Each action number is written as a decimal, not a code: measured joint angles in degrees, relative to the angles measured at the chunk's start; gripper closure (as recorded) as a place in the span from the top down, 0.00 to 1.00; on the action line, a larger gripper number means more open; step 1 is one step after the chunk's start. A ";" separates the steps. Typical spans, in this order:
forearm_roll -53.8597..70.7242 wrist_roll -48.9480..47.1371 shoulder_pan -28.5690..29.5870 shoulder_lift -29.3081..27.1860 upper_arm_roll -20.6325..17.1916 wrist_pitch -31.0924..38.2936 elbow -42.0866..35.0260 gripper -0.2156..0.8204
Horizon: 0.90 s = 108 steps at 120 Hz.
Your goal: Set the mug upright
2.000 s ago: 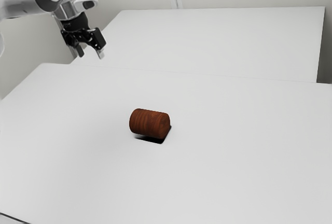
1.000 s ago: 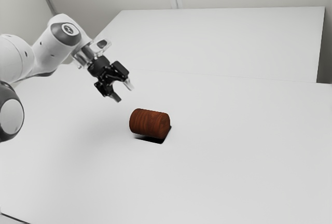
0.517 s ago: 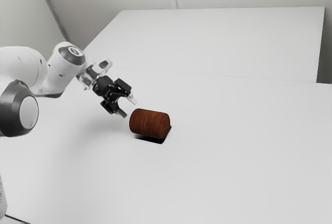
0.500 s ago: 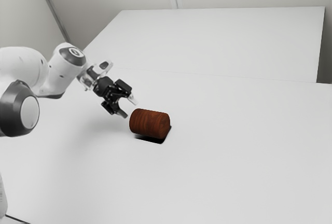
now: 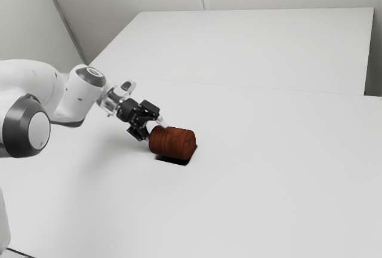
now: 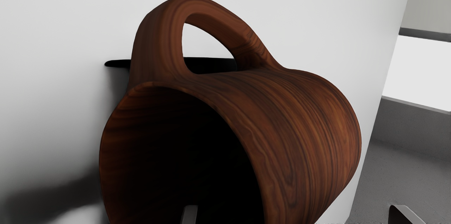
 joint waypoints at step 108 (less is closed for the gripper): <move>-0.51 0.03 -2.64 -4.49 -2.18 0.73 -0.94 0.12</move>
